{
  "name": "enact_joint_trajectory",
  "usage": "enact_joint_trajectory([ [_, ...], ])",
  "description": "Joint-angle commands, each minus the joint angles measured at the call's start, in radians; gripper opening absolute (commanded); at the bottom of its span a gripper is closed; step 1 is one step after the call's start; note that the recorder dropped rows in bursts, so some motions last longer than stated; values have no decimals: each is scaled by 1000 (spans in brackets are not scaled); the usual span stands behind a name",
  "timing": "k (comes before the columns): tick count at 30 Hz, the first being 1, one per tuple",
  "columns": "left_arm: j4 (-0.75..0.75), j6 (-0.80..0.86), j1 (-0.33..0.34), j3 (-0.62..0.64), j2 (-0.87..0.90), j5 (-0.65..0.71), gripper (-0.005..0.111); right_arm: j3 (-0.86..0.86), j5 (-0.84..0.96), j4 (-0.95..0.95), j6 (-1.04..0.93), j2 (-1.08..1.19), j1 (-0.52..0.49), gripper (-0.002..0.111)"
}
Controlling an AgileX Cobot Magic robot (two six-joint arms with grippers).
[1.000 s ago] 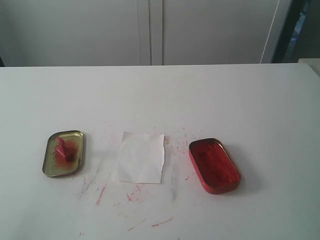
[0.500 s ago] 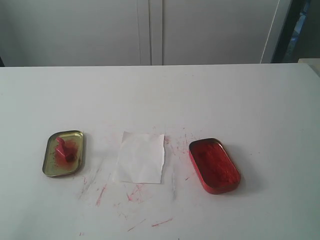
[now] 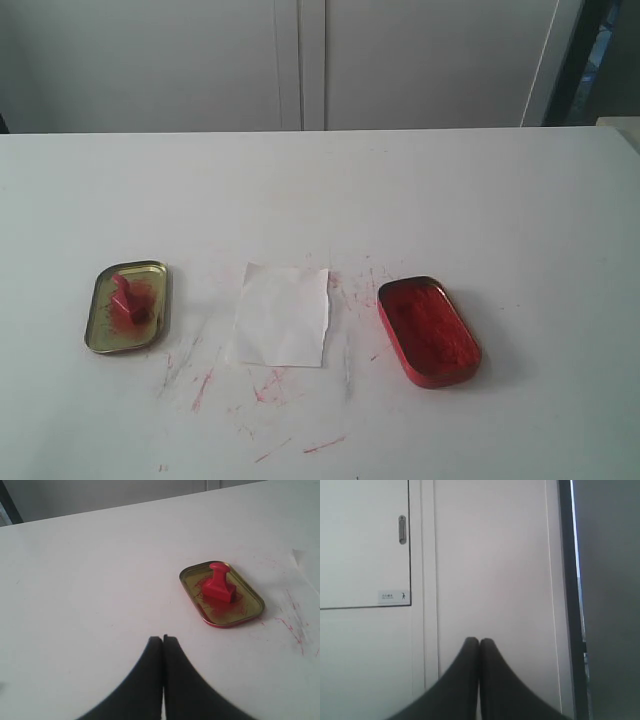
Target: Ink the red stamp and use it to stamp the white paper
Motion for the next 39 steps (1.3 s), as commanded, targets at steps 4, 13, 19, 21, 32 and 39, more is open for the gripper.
enact_joint_trajectory([
  [4, 0, -3, -8, 2, -3, -1, 0, 5, -110, 4, 132, -5, 0, 0],
  [13, 0, -3, -8, 2, -3, -1, 0, 5, -115, 4, 178, -5, 0, 0],
  [19, 0, -3, -8, 2, -3, -1, 0, 5, -113, 10, 295, -5, 0, 0],
  [21, 0, -3, -8, 2, -3, -1, 0, 5, -113, 10, 312, -5, 0, 0],
  [32, 0, -3, -8, 2, -3, -1, 0, -62, -119, 28, 314, 120, 0, 0],
  [39, 0, -3, -8, 2, -3, -1, 0, -196, -132, -57, 536, 321, 12, 0],
])
